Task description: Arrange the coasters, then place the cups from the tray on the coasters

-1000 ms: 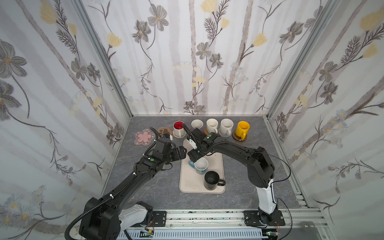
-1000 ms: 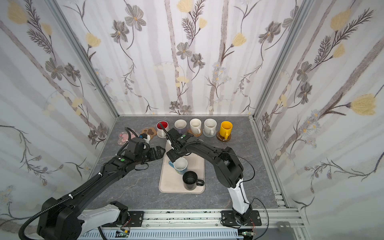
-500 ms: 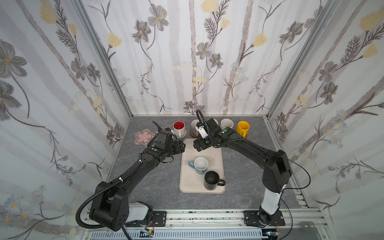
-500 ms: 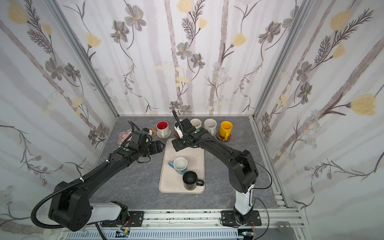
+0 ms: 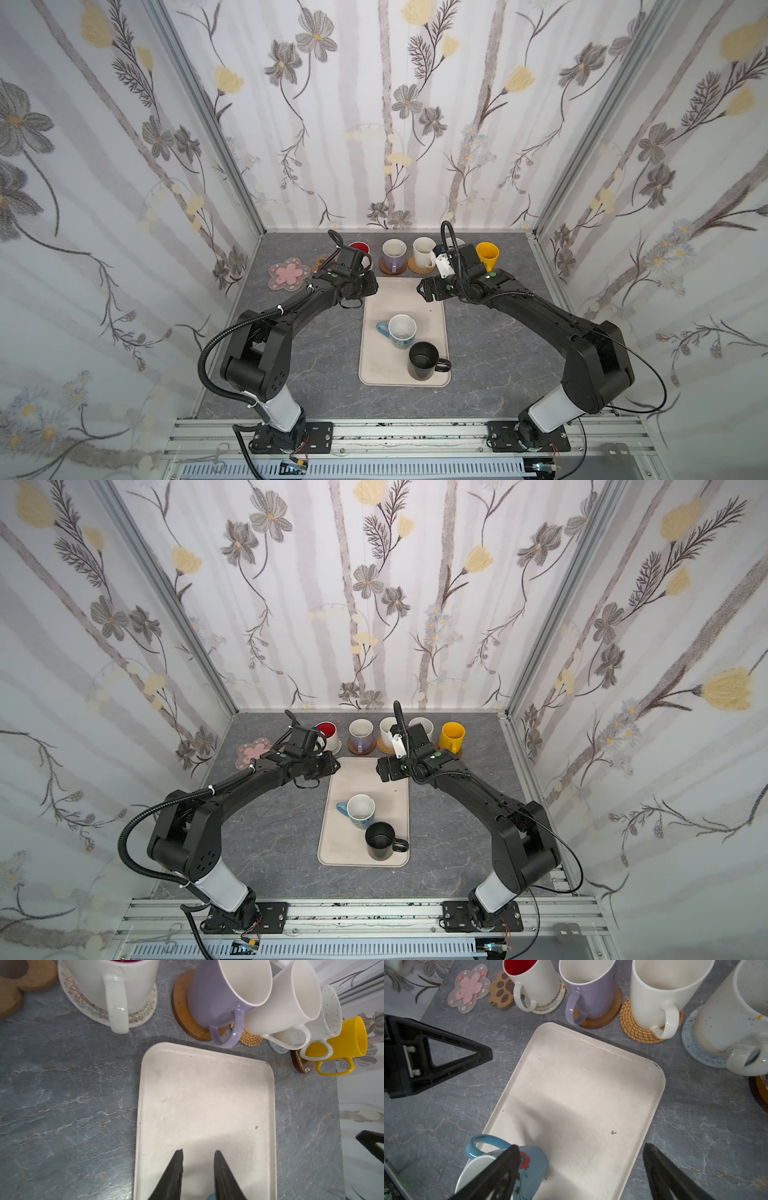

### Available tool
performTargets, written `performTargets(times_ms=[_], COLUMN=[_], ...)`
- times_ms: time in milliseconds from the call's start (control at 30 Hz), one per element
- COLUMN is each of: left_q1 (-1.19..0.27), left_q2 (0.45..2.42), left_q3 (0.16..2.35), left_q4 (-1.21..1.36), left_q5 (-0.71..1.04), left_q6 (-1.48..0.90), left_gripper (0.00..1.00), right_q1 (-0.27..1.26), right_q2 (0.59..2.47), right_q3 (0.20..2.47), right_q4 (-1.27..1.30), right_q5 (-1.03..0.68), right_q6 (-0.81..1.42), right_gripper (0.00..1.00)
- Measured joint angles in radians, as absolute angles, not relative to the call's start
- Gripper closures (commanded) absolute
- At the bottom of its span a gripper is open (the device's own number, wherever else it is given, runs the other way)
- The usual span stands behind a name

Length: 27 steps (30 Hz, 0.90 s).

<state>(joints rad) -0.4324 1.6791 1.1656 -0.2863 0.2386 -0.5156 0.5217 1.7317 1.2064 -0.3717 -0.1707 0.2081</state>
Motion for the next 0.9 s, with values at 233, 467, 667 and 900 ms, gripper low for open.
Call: performTargets(times_ms=[233,467,667,900], left_q1=[-0.502,-0.560,-0.620,-0.670], left_q2=[1.658,1.577,1.511,1.431], left_q3=[1.079,0.996,0.940,0.867], left_q4=[-0.326,-0.338,-0.340,-0.342], left_q5=[0.202,0.167,0.130,0.123], left_q6=[-0.509,-0.526,-0.551,-0.581], left_gripper=[0.82,0.84,0.85,0.83], right_q1=[0.506,0.503,0.503,0.505], right_q2=[1.705,1.720,1.720,1.718], right_q3=[1.166,1.166,1.166,1.164], right_q4=[-0.303,-0.270,-0.263,-0.266], right_q5=[-0.182,-0.206,-0.210,-0.209], right_q6=[0.210,0.220,0.226,0.227], right_gripper=[0.07,0.08,0.08,0.07])
